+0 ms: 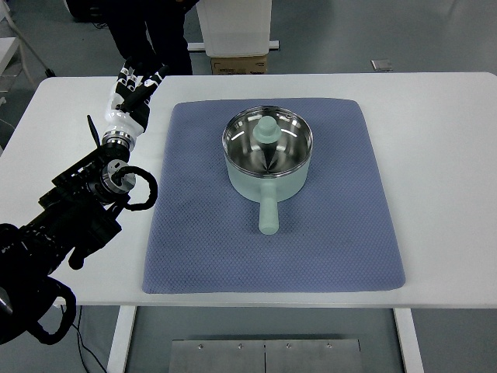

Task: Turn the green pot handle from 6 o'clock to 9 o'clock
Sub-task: 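Raise the left hand and swing it out over the table edge, then reach the left hand over the pot rim toward the handle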

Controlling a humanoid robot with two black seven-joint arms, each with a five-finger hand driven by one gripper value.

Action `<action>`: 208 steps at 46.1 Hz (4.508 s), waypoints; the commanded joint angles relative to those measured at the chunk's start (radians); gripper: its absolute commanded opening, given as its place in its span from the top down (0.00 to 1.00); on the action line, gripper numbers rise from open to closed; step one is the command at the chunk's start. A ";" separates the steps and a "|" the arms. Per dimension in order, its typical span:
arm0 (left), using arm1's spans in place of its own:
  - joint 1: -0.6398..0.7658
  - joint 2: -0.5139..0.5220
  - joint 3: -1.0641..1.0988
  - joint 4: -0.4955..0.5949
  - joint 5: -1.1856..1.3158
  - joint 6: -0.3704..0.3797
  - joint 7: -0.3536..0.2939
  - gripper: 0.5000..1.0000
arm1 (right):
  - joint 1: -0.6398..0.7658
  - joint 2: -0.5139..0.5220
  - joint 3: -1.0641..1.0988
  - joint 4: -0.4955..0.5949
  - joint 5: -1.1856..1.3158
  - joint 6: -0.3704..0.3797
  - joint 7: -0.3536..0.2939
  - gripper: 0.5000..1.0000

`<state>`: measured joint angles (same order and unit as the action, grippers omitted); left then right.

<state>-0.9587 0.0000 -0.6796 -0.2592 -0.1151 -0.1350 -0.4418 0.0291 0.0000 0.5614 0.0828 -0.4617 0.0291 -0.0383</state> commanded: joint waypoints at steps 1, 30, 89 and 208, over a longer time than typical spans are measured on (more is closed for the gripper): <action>-0.002 0.000 0.000 0.000 0.000 0.001 -0.002 0.00 | 0.000 0.000 0.000 0.000 0.000 0.000 0.000 0.00; -0.015 0.034 0.015 -0.005 0.207 -0.003 -0.006 0.00 | 0.000 0.000 0.000 0.000 0.000 0.000 0.000 0.00; -0.095 0.518 0.310 -0.439 0.885 -0.045 -0.029 0.00 | 0.000 0.000 0.000 0.000 0.000 0.000 0.000 0.00; -0.337 0.589 0.630 -1.135 1.657 -0.041 -0.169 0.00 | 0.000 0.000 0.000 0.000 0.000 0.000 0.000 0.00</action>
<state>-1.2962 0.5978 -0.0523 -1.3949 1.5191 -0.1774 -0.6109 0.0292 0.0000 0.5614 0.0829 -0.4617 0.0292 -0.0384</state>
